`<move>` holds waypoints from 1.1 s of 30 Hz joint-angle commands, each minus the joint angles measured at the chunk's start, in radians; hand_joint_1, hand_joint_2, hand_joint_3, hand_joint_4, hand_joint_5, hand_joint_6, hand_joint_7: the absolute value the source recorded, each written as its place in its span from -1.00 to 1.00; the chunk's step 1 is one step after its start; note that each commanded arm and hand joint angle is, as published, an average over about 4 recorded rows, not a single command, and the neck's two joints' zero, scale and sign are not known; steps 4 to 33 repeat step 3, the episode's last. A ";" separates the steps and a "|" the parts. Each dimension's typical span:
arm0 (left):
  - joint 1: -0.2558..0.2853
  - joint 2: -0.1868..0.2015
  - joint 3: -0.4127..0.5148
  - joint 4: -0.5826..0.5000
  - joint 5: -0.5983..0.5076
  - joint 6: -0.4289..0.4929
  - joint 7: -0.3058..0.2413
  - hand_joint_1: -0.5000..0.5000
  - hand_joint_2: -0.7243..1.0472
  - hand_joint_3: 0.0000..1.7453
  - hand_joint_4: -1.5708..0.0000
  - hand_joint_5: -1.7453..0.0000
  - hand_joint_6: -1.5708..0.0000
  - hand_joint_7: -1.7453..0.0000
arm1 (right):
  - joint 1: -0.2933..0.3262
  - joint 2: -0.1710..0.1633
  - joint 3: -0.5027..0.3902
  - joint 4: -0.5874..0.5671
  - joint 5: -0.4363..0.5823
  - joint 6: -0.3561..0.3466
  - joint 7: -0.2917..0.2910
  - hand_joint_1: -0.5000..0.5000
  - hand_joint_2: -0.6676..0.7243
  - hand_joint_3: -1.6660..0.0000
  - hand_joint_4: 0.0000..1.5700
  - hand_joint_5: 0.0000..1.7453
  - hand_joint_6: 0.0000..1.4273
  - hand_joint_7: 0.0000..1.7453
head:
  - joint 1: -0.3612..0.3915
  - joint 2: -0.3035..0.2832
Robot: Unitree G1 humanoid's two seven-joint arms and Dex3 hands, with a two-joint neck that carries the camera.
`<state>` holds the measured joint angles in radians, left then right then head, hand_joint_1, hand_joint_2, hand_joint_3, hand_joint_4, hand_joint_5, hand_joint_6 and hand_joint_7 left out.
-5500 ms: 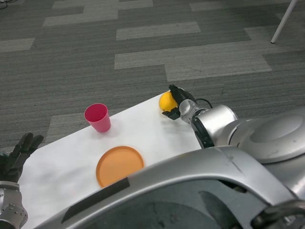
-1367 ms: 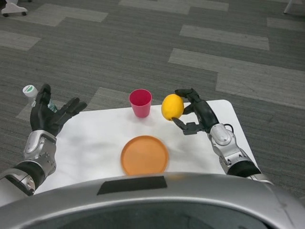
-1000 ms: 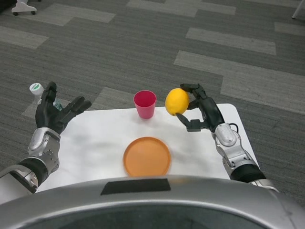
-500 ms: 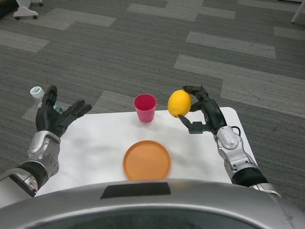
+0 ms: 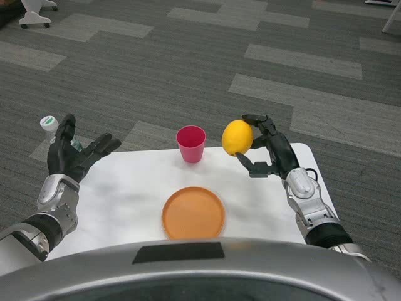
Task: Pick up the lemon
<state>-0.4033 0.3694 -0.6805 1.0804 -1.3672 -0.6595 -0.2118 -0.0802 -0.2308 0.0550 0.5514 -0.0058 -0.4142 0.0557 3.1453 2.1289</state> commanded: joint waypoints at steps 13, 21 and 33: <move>-0.020 0.016 0.001 -0.005 -0.006 -0.003 -0.001 1.00 0.40 -0.90 0.90 1.00 1.00 1.00 | 0.000 -0.001 -0.010 -0.013 0.009 -0.017 -0.007 -0.67 -0.91 -0.52 -0.67 1.00 -0.28 -0.04 | -0.003 0.005; -0.020 0.016 0.001 -0.005 -0.006 -0.003 -0.001 1.00 0.40 -0.90 0.90 1.00 1.00 1.00 | 0.000 -0.001 -0.010 -0.013 0.009 -0.017 -0.007 -0.67 -0.91 -0.52 -0.67 1.00 -0.28 -0.04 | -0.003 0.005; -0.020 0.016 0.001 -0.005 -0.006 -0.003 -0.001 1.00 0.40 -0.90 0.90 1.00 1.00 1.00 | 0.000 -0.001 -0.010 -0.013 0.009 -0.017 -0.007 -0.67 -0.91 -0.52 -0.67 1.00 -0.28 -0.04 | -0.003 0.005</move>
